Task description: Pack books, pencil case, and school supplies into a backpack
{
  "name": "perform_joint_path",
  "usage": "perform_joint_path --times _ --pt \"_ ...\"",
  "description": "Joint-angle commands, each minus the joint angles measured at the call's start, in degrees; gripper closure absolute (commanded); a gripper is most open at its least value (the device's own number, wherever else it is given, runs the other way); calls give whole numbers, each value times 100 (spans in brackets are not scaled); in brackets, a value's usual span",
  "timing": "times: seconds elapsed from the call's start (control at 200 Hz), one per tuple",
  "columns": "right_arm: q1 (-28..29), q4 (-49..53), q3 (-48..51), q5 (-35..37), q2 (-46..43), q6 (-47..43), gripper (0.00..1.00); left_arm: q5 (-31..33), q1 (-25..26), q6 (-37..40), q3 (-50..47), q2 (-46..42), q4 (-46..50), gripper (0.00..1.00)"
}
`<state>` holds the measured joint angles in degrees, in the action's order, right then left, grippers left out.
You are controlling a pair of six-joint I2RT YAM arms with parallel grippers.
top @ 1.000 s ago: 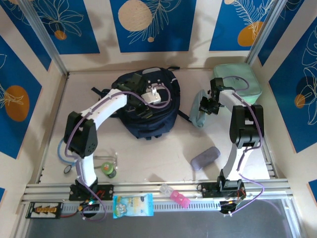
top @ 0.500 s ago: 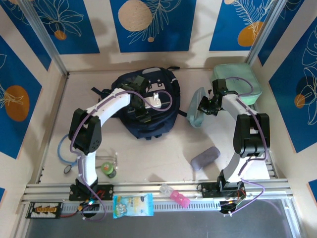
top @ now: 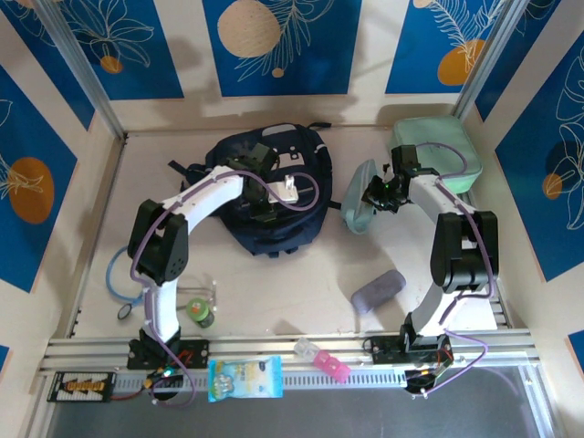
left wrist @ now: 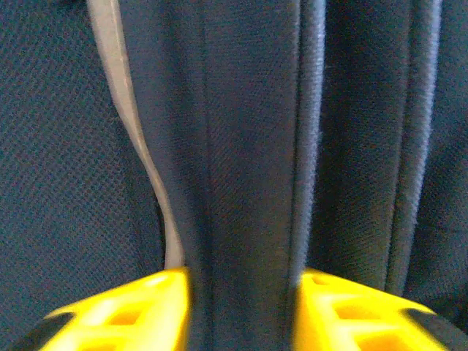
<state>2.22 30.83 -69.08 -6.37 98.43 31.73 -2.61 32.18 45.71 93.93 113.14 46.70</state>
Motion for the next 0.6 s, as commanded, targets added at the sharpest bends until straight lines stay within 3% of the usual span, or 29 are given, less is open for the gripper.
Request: perform_joint_path --times 0.0,0.2,0.595 --pt "-36 -82 85 -321 -426 143 88 288 41 59 4 27 -108 78" --pt "-139 -254 326 -511 -943 319 89 -88 41 -464 377 -287 -128 100" --pt "-146 -390 834 -1060 -2395 643 88 -719 41 -2915 539 -1311 -1693 100"
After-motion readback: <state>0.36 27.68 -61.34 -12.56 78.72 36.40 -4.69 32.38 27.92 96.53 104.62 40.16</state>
